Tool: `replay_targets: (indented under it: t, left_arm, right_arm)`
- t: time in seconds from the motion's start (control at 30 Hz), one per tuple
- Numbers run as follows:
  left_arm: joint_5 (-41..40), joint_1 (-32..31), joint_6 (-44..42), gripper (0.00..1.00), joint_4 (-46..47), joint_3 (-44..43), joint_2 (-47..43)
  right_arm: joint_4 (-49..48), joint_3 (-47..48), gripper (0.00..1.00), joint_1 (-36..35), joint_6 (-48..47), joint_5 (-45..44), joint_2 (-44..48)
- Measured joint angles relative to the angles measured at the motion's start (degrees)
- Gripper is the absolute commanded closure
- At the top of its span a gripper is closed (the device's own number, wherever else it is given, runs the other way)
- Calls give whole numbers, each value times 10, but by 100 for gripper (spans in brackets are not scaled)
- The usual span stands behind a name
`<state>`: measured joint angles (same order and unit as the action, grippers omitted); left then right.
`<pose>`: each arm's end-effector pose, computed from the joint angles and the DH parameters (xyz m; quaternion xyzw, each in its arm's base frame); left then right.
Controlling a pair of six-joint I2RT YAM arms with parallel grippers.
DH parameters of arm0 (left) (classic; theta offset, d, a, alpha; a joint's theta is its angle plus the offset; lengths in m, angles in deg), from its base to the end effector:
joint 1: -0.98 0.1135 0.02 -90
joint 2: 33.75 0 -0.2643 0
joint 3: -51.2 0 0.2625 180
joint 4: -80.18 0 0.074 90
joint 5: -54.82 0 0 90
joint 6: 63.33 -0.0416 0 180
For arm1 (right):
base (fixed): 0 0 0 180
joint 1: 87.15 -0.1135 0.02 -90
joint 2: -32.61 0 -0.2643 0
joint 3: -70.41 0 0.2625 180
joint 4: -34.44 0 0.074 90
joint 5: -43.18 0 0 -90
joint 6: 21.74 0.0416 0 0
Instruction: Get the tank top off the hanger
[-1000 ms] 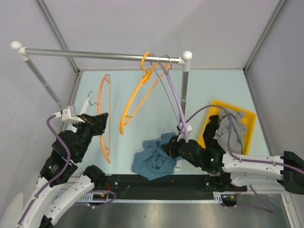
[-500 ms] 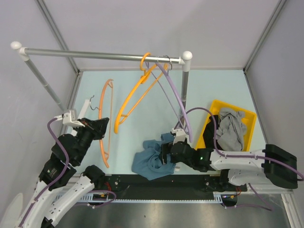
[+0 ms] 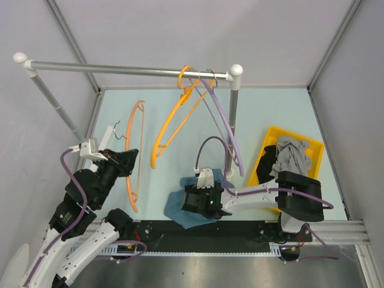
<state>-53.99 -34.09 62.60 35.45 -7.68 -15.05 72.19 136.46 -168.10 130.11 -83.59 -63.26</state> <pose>0.0758 -0.0368 0.3586 -0.1163 0.7239 -0.2910 0.6146 0.0743 0.3079 0.1467 -0.0939 0.9281 0.0762 0.3521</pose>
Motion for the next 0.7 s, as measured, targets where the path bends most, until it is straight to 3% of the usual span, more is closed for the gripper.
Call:
replay_targets:
  t: [0.03,0.07,0.1,0.13,0.17,0.23,0.33,0.57,0.7]
  left_arm:
    - [0,0,0,100,0,0,0]
    - [0,0,0,100,0,0,0]
    - [0,0,0,100,-1,0,-1]
    - [0,0,0,100,-3,0,-2]
    - [0,0,0,100,-6,0,-3]
    - [-1,0,0,100,-11,0,-6]
    - [-1,0,-1,100,-13,0,-9]
    - [-2,0,-4,100,-15,0,-4]
    - [-2,0,-4,100,-15,0,-1]
  right_arm:
    - [11,3,23,-3,13,-7,-1]
    - [23,2,52,-5,30,-16,1]
    - [30,-2,64,-8,45,-22,5]
    - [36,-10,67,-12,58,-29,12]
    - [42,-21,78,-14,69,-32,22]
    - [38,-55,89,-19,96,-35,54]
    - [12,-104,100,-22,104,-33,105]
    - [-125,-245,100,-37,51,-16,259]
    - [-223,-335,100,-47,-2,1,402]
